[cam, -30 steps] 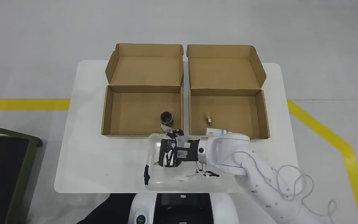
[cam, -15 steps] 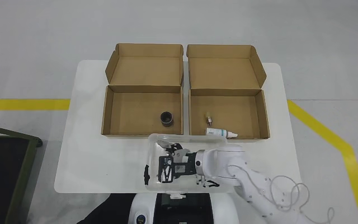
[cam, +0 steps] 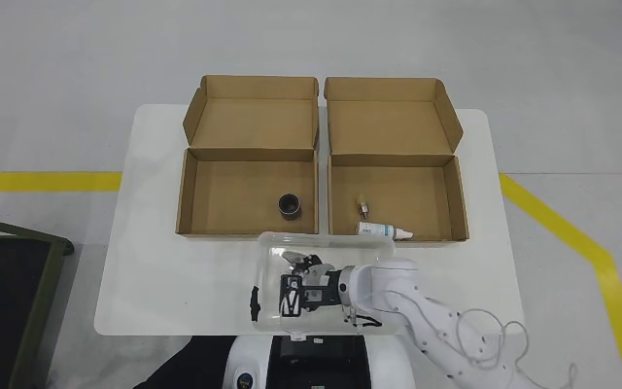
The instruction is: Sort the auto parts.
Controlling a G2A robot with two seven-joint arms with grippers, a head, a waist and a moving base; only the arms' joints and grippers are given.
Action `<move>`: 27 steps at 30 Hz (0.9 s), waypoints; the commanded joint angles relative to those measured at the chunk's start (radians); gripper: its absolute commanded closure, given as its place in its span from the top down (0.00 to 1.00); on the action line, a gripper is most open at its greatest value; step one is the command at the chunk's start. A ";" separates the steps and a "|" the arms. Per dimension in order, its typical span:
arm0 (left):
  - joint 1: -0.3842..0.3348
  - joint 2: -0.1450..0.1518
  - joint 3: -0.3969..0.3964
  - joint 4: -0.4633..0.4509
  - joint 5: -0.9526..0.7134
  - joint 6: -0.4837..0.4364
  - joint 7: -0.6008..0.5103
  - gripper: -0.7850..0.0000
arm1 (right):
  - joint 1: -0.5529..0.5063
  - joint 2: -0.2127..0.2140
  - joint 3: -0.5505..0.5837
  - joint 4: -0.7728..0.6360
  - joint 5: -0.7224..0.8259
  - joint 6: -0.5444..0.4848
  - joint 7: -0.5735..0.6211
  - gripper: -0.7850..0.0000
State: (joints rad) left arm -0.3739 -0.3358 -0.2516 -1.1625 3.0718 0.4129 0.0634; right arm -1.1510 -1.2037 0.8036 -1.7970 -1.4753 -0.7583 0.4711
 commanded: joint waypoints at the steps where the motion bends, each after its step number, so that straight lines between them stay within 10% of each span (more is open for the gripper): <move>1: 0.000 0.000 0.000 0.000 0.000 0.000 0.000 1.00 | 0.002 0.000 -0.003 0.012 -0.009 -0.004 0.001 0.80; 18: 0.000 0.000 0.000 0.000 0.000 0.000 0.000 1.00 | 0.048 -0.013 -0.022 0.138 -0.006 0.037 -0.038 0.45; 24: 0.000 0.000 0.000 0.000 0.000 0.000 0.000 1.00 | 0.044 -0.011 -0.011 0.128 -0.002 0.039 -0.047 0.02; 27: 0.000 0.000 0.000 0.000 0.000 0.000 0.000 1.00 | 0.035 -0.008 0.000 0.104 0.007 0.030 -0.050 0.00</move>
State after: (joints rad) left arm -0.3739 -0.3358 -0.2516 -1.1625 3.0718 0.4129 0.0634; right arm -1.1135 -1.2124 0.8003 -1.6864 -1.4721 -0.7255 0.4221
